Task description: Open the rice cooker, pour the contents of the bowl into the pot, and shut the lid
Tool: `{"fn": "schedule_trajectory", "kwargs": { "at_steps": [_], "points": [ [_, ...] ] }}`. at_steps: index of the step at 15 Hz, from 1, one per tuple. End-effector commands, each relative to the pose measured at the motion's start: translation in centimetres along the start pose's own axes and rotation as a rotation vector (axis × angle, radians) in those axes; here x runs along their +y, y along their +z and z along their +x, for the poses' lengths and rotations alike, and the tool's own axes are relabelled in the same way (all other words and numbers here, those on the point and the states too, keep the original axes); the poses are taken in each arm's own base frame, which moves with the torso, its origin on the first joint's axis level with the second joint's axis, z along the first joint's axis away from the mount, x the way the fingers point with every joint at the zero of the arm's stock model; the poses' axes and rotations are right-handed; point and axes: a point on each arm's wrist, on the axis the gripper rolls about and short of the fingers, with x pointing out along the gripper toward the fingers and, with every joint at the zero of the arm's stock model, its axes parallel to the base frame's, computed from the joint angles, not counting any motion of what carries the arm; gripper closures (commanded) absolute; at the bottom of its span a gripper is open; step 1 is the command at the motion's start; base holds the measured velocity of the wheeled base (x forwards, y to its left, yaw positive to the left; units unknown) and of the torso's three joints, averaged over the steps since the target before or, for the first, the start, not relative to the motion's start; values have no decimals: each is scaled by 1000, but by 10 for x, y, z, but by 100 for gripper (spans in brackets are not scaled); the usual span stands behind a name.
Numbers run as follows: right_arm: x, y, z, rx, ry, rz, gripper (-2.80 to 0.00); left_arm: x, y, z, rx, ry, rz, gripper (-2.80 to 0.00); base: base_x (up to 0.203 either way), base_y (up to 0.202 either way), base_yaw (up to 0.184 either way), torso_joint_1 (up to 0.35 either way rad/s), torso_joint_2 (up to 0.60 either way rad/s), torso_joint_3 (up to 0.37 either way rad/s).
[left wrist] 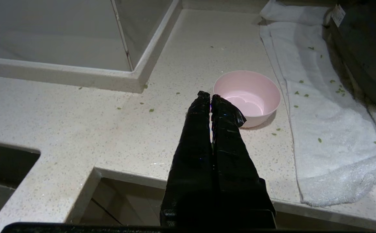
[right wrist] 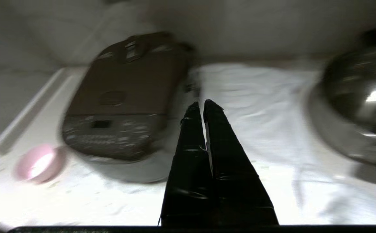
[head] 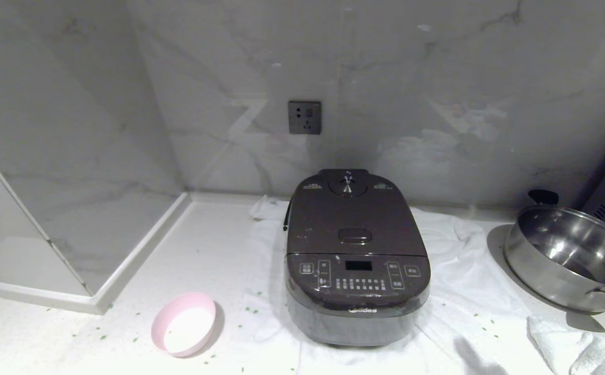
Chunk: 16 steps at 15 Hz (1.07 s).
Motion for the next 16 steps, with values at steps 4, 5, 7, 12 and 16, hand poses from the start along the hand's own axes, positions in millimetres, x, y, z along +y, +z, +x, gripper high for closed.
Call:
{"fn": "schedule_trajectory", "kwargs": {
  "at_steps": [4, 5, 7, 12, 16],
  "points": [
    [-12, -12, -76, -274, -275, -107, 0, -1, -3, 1, 5, -18, 65, 0, 0, 0, 0, 0, 0, 0],
    [-10, -15, -84, -291, -312, -124, 0, -1, -3, 1, 2, -19, 64, 0, 0, 0, 0, 0, 0, 0],
    [-7, -21, -95, -299, -375, -161, 0, -1, -2, 1, 1, -16, 48, 0, 0, 0, 0, 0, 0, 0],
    [0, -41, -129, -412, -208, -231, 0, 0, -2, 2, -14, -7, 19, 0, 0, 0, 0, 0, 0, 0],
    [-10, -93, -118, -272, -182, -245, 0, 0, -2, 2, -14, -4, 2, 0, 0, 0, 0, 0, 0, 0]
  ]
}}
